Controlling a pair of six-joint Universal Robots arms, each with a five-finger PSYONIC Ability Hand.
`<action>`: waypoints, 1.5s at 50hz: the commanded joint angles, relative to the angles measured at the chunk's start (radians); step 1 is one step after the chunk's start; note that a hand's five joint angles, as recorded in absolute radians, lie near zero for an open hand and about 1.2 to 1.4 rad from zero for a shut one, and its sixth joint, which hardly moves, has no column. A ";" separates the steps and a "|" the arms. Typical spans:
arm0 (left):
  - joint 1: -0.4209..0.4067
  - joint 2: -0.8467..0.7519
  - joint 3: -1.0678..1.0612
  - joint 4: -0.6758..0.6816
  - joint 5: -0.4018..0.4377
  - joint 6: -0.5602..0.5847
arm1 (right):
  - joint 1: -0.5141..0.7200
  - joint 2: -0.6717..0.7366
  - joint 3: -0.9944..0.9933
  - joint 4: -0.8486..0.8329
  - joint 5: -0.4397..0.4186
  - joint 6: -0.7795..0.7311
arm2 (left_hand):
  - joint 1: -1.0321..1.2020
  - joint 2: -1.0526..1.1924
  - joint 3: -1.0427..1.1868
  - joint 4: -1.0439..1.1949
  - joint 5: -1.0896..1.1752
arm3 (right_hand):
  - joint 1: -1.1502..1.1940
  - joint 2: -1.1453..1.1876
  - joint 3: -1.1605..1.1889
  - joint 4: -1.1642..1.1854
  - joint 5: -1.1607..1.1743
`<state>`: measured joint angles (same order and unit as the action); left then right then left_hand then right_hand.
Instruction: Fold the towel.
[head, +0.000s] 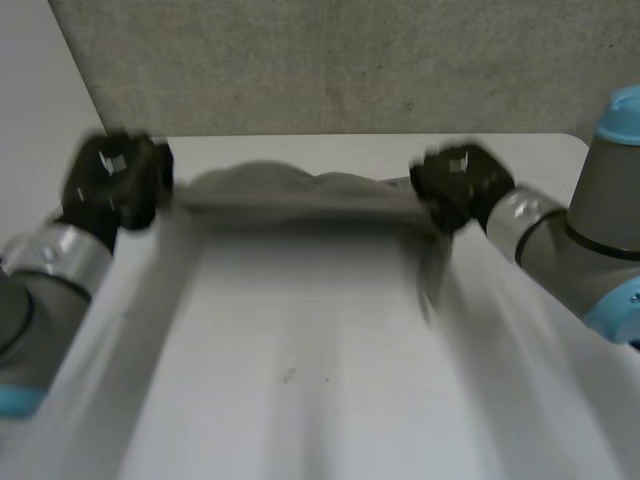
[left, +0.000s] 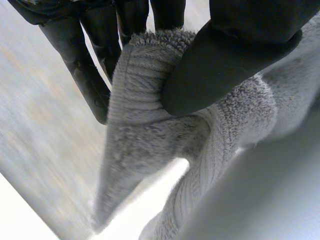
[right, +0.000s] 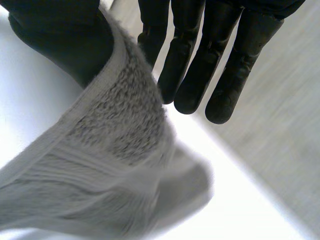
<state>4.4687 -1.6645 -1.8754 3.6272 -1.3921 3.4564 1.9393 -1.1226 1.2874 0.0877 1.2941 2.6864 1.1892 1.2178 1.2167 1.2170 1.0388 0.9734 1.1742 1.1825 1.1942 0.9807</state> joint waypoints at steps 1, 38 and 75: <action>-0.025 -0.069 -0.097 -0.090 -0.002 0.118 | -0.051 0.115 0.015 0.261 0.002 -0.160 | 0.207 0.178 0.180 0.179 0.183 | 0.423 0.222 0.214 0.202 0.241; -0.003 0.000 -0.090 -0.127 -0.012 0.119 | -0.261 -0.112 0.422 -0.137 -0.152 0.365 | 0.207 0.178 0.180 0.179 0.183 | 0.423 0.222 0.214 0.202 0.241; 0.046 -0.246 0.329 -0.588 0.027 0.302 | -0.097 0.084 -0.151 0.511 0.111 -0.496 | 0.207 0.178 0.180 0.179 0.183 | 0.423 0.222 0.214 0.202 0.241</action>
<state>4.5377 -1.7211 -1.6930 3.0368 -1.3544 3.6884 1.7768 -1.1690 1.2428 0.6409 1.2999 2.2042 1.2080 1.2180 1.2168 1.2175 1.0400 0.9633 1.1746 1.1828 1.1942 0.9759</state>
